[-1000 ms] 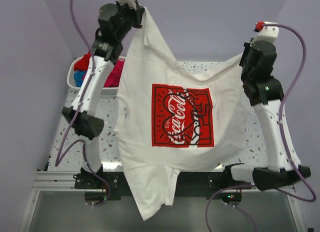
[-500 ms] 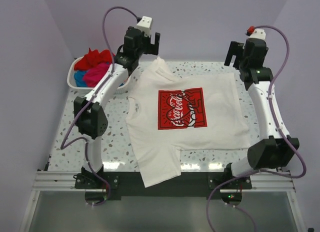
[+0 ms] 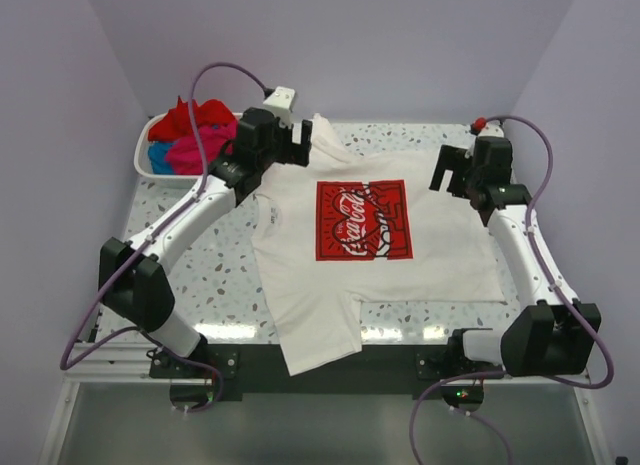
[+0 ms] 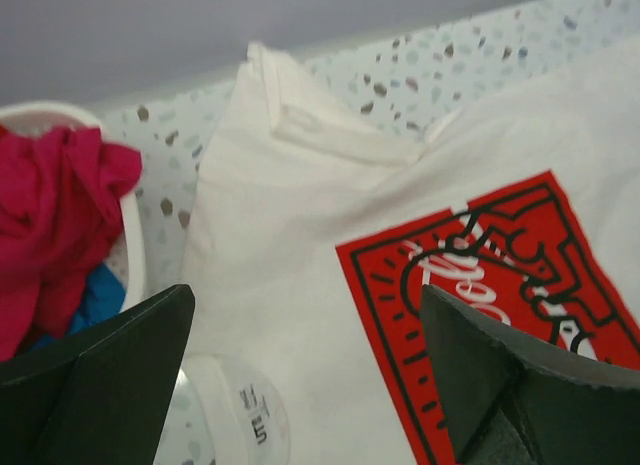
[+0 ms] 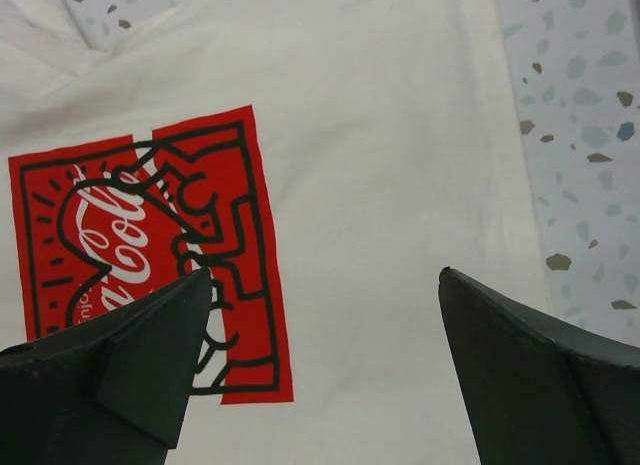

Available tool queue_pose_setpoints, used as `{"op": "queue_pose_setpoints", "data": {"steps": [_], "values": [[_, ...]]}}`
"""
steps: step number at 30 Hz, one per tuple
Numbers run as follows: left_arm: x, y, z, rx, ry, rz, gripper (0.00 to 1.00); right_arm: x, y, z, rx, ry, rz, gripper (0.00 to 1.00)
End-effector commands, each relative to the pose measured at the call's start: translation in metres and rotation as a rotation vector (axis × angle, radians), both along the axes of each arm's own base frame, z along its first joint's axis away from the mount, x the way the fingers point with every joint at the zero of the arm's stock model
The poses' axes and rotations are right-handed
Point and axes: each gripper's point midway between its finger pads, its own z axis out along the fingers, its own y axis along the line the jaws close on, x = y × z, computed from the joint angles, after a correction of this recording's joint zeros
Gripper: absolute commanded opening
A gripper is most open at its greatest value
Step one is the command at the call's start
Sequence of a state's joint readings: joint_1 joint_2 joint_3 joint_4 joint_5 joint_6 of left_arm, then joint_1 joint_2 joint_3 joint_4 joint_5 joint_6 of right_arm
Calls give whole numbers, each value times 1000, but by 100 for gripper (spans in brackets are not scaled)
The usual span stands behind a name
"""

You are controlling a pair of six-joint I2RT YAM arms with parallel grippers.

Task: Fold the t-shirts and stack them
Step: Flatten the tshirt out

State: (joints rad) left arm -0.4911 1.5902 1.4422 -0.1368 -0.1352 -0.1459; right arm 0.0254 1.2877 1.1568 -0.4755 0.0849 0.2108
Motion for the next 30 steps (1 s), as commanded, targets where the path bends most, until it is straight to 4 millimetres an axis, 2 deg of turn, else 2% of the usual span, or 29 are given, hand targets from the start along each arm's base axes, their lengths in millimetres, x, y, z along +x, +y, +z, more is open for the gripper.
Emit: {"op": "queue_pose_setpoints", "data": {"steps": [1, 2, 10, 13, 21, 30], "values": [[-21, 7, -61, 31, 175, 13, 100, -2, 14, -20, 80, 31, 31, 99], [-27, 9, -77, 43, 210, 12, 100, -3, 17, -28, 87, 49, 36, 99], [-48, 13, -160, 62, 430, -8, 100, -4, 23, -82, 124, 221, 49, 98], [-51, 11, -183, 34, 494, -31, 100, -5, 28, -99, 145, 279, 61, 99], [-42, 3, -227, -8, 606, -63, 100, 1, 41, -134, 212, 392, 76, 99], [-26, 5, -257, -28, 664, -42, 100, 11, 43, -173, 230, 486, 63, 99]]}}
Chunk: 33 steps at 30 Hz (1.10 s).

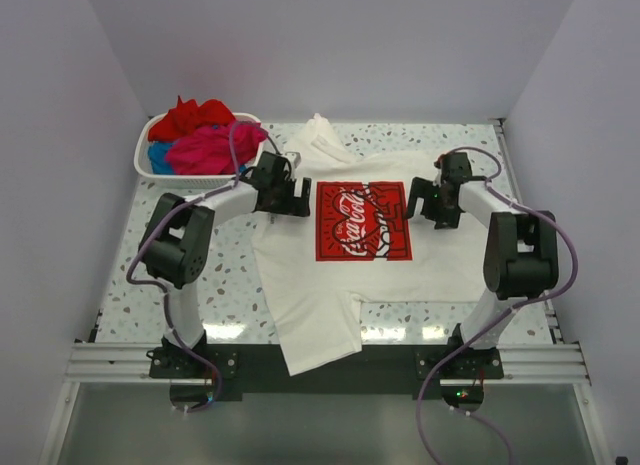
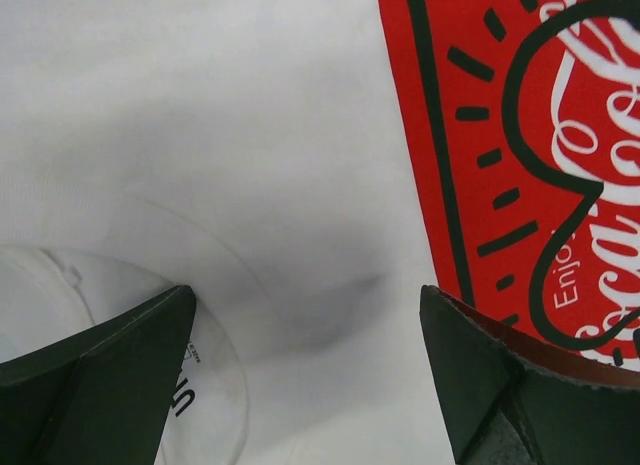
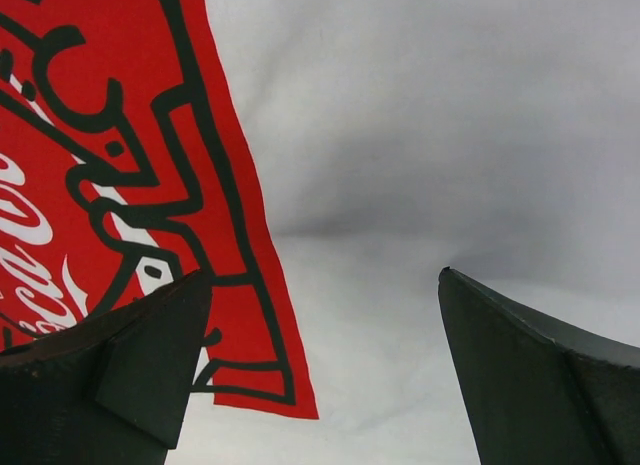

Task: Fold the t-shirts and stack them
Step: Flatten the tshirt out

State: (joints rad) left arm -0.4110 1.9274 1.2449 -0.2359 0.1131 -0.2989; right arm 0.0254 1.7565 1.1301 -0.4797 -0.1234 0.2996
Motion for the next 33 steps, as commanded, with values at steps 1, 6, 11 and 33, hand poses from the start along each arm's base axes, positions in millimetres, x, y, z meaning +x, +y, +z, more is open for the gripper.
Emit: {"op": "queue_pose_setpoints", "data": {"steps": [1, 6, 11, 33], "values": [[23, -5, 2, -57, -22, 19, 100, 18, 2, 4, 17, -18, -10, 99], [35, -5, -8, -44, -9, 27, 100, 25, -2, -10, -12, 23, -22, 98], [53, -5, -8, -51, -10, 33, 100, 37, -2, -21, -4, 48, -25, 97], [155, -17, 94, -103, -273, 50, 100, 89, 12, 34, 73, -72, 30, 98]]}}
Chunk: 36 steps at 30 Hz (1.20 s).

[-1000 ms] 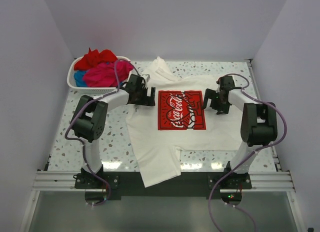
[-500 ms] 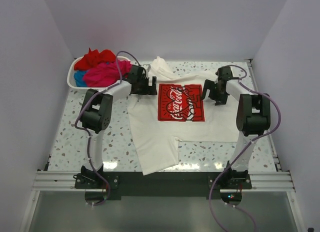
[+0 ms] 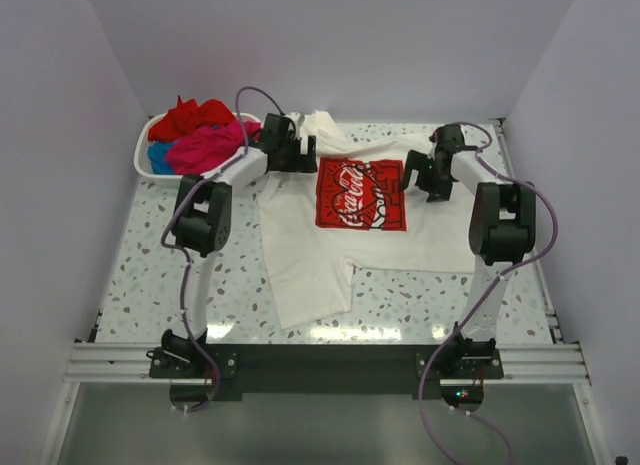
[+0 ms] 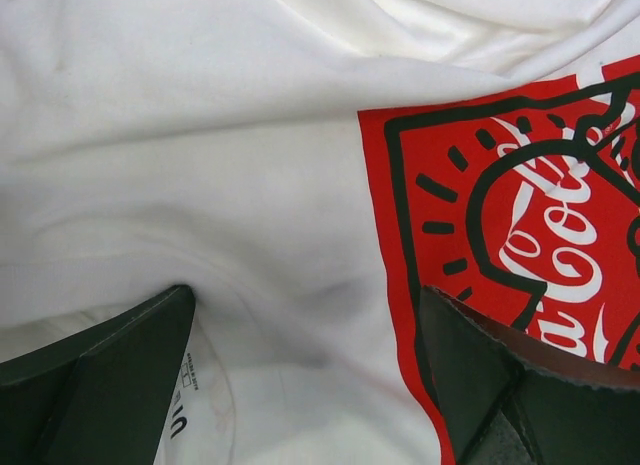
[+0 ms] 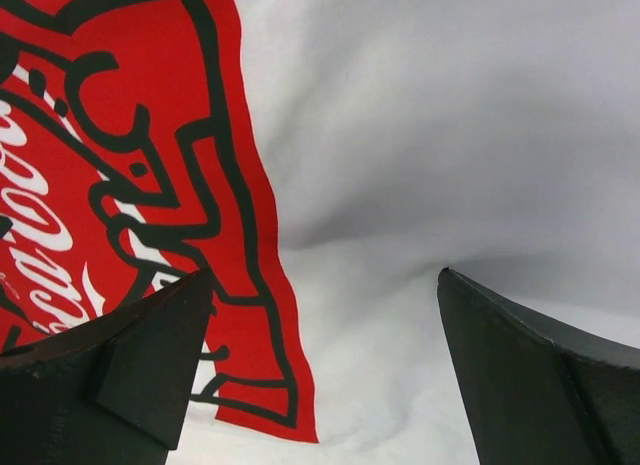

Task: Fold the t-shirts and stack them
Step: Flatten the tshirt out

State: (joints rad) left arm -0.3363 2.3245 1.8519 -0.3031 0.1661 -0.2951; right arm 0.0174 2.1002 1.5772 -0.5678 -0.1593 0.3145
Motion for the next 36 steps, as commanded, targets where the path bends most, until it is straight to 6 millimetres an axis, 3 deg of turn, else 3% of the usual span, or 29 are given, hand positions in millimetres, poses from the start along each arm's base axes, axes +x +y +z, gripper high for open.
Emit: {"op": "queue_pose_setpoints", "data": {"steps": [1, 2, 3, 4, 5, 6, 7, 8, 9, 11, 12, 14, 15, 18, 26, 34, 36], "values": [[12, 8, 86, -11, -162, 29, 100, -11, 7, 44, 35, -69, 38, 99], [7, 11, 115, -23, -208, 39, 100, -14, 8, 61, 36, -107, 41, 99], [3, 11, 127, -29, -235, 42, 100, -18, 8, 66, 39, -117, 46, 99], [-8, 17, 119, -9, -216, 53, 100, -27, 8, 65, 38, -111, 47, 99], [-17, 19, 143, -17, -257, 56, 100, -32, 9, 78, 36, -140, 51, 99], [-25, 21, 146, -12, -266, 59, 100, -38, 10, 81, 31, -147, 54, 99], [-38, 26, 130, 11, -234, 64, 100, -49, 8, 75, 21, -130, 54, 99], [-49, 26, 140, 6, -248, 58, 100, -54, 9, 84, 16, -151, 57, 99], [-64, 30, 119, 23, -203, 54, 100, -66, 8, 75, 12, -125, 56, 99], [-84, 32, 117, 21, -189, 55, 100, -77, 9, 79, 2, -140, 58, 99], [-99, 36, 94, 31, -146, 51, 100, -87, 9, 70, 2, -116, 58, 99], [-115, 36, 87, 16, -132, 51, 100, -96, 11, 66, 5, -115, 62, 99], [-126, 38, 70, 16, -101, 45, 100, -104, 12, 61, 8, -103, 65, 99], [-142, 39, 45, 9, -52, 43, 100, -116, 16, 48, 20, -75, 75, 99], [-153, 37, 5, 14, 29, 27, 100, -121, 17, 17, 23, -12, 83, 99], [-141, 41, -26, 41, 91, 41, 100, -119, 19, -11, 27, 55, 89, 99], [-136, 39, -26, 37, 90, 35, 100, -116, 19, -17, 27, 67, 86, 99]]}}
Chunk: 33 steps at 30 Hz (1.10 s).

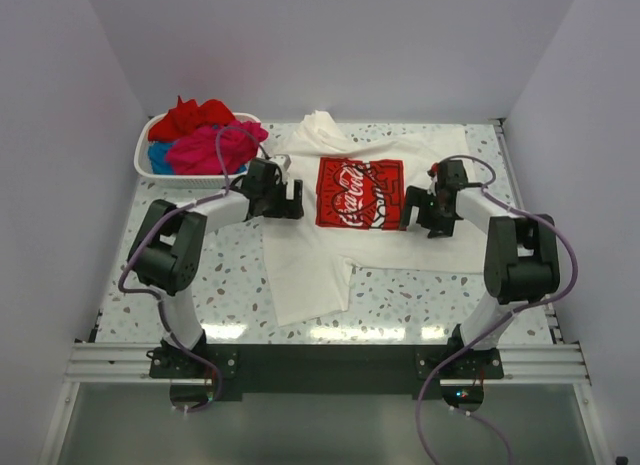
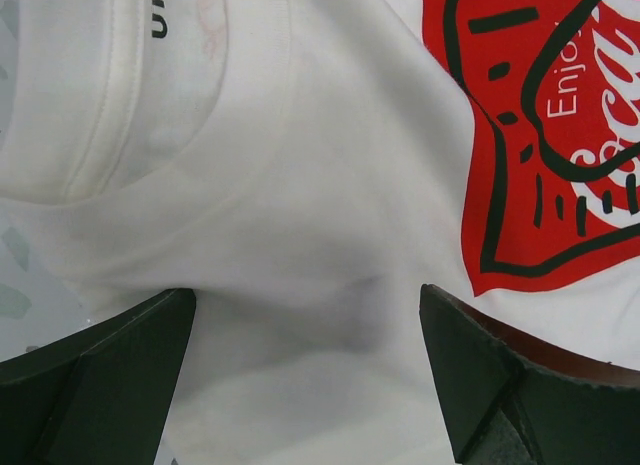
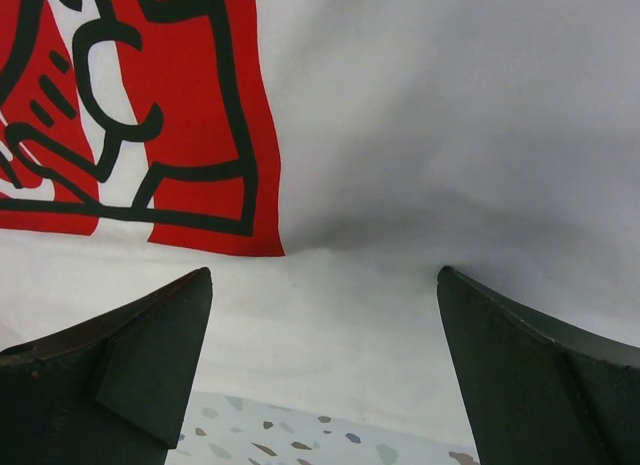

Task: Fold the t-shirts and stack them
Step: Flatten the tshirt out

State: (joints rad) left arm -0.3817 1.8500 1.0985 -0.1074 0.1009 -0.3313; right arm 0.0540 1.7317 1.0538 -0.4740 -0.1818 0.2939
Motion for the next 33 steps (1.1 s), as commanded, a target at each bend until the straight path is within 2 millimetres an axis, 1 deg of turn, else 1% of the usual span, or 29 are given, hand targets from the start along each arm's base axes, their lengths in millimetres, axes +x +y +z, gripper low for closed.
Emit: {"op": "queue_pose_setpoints", "data": {"steps": [1, 3, 4, 6, 7, 8, 9, 10, 11, 13, 14, 16, 18, 19, 20, 21, 22, 23, 24, 25, 26, 27, 28, 29, 30, 31, 32, 33], "values": [[11, -1, -13, -11, 22, 10, 100, 7, 6, -11, 18, 15, 21, 99], [17, -2, -11, -12, 17, 10, 100, 13, 6, -14, 18, 18, 18, 99], [20, -1, -15, -6, 23, 10, 100, 15, 6, -15, 19, 20, 17, 99], [28, -1, -13, -1, 18, 14, 100, 22, 7, -17, 20, 25, 16, 99], [32, 2, -17, 7, 26, 20, 100, 25, 7, -17, 20, 27, 14, 99], [40, 1, -12, 3, 15, 23, 100, 32, 8, -14, 22, 17, 15, 99], [44, 1, -11, 2, 10, 25, 100, 34, 8, -14, 23, 20, 15, 99], [47, 2, -15, 7, 16, 29, 100, 36, 8, -17, 24, 26, 12, 99], [56, 1, -8, 3, -3, 29, 100, 42, 8, -13, 26, 14, 13, 99], [63, 1, -11, 17, -1, 28, 100, 45, 9, -14, 29, 21, 13, 99], [70, -1, -3, 17, -12, 27, 100, 50, 10, -11, 30, 11, 16, 99], [76, -3, 4, 20, -26, 18, 100, 53, 12, -7, 37, 1, 26, 99], [81, -5, 22, 9, -64, 12, 100, 58, 14, 2, 48, -27, 39, 99], [82, -6, 45, -4, -115, 8, 100, 60, 14, 8, 49, -45, 44, 99], [78, -4, 50, -10, -138, 6, 100, 61, 15, 18, 53, -70, 50, 99], [75, -3, 60, -12, -165, 13, 100, 62, 16, 25, 56, -90, 57, 99], [73, 0, 93, -31, -240, 23, 100, 62, 16, 32, 58, -107, 60, 99], [59, 10, 87, 0, -230, 52, 100, 59, 16, 46, 58, -139, 63, 99], [48, 11, 114, -14, -285, 68, 100, 57, 16, 51, 62, -153, 64, 99], [38, 17, 116, 2, -295, 92, 100, 55, 15, 57, 61, -170, 61, 99], [17, 26, 96, 40, -254, 114, 100, 48, 14, 58, 60, -169, 57, 99], [4, 33, 93, 96, -258, 154, 100, 45, 15, 73, 59, -212, 57, 99], [-13, 39, 97, 111, -255, 186, 100, 41, 13, 77, 55, -223, 50, 99], [-33, 54, 79, 186, -223, 227, 100, 32, 9, 80, 43, -232, 35, 99], [-49, 49, 73, 196, -203, 235, 100, 28, 7, 83, 37, -241, 27, 99], [-66, 55, 71, 220, -182, 249, 100, 23, 4, 84, 35, -247, 16, 99], [-83, 65, 56, 263, -154, 270, 100, 14, 2, 78, 31, -230, 1, 99], [-95, 63, 57, 236, -151, 293, 100, 11, -2, 86, 28, -258, -14, 99]]}}
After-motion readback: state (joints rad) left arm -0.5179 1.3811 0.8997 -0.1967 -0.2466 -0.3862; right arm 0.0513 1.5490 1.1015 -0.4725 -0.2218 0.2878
